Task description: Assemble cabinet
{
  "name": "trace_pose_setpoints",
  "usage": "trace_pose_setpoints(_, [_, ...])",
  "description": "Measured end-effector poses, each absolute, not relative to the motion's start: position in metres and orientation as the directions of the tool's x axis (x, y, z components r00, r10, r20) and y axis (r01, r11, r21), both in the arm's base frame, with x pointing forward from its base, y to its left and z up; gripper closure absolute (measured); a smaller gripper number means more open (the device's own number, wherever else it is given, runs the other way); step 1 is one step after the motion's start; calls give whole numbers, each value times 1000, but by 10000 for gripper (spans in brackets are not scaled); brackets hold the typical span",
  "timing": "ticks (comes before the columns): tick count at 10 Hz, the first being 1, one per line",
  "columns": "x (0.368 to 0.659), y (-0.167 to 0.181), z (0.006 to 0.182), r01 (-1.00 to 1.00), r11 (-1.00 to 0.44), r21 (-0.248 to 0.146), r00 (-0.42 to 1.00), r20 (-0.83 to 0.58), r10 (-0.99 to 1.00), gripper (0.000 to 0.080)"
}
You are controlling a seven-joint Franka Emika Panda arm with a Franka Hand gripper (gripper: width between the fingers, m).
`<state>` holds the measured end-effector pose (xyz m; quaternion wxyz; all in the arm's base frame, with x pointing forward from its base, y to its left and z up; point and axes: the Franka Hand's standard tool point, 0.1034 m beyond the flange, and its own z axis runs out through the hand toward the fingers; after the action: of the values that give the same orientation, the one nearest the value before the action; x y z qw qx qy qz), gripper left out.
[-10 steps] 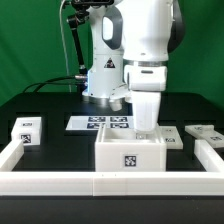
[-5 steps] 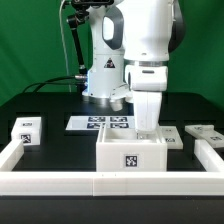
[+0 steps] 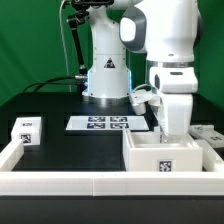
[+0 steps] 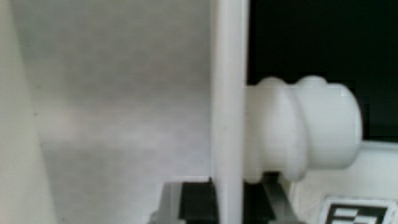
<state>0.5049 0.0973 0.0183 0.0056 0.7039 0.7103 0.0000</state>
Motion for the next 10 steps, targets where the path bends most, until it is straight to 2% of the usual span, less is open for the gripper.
trace_pose_setpoints(3, [521, 113, 19, 1000, -10, 12, 10, -3, 1000, 765])
trace_pose_setpoints(6, [521, 113, 19, 1000, -16, 10, 16, -4, 1000, 765])
trace_pose_setpoints(7, [520, 113, 19, 1000, -17, 13, 17, -3, 1000, 690])
trace_pose_setpoints(8, [519, 113, 21, 1000, -21, 14, 21, -3, 1000, 690])
trace_pose_setpoints(9, [519, 113, 23, 1000, -22, 17, 22, -4, 1000, 522])
trace_pose_setpoints(10, [519, 113, 26, 999, -26, 19, 27, -5, 1000, 522])
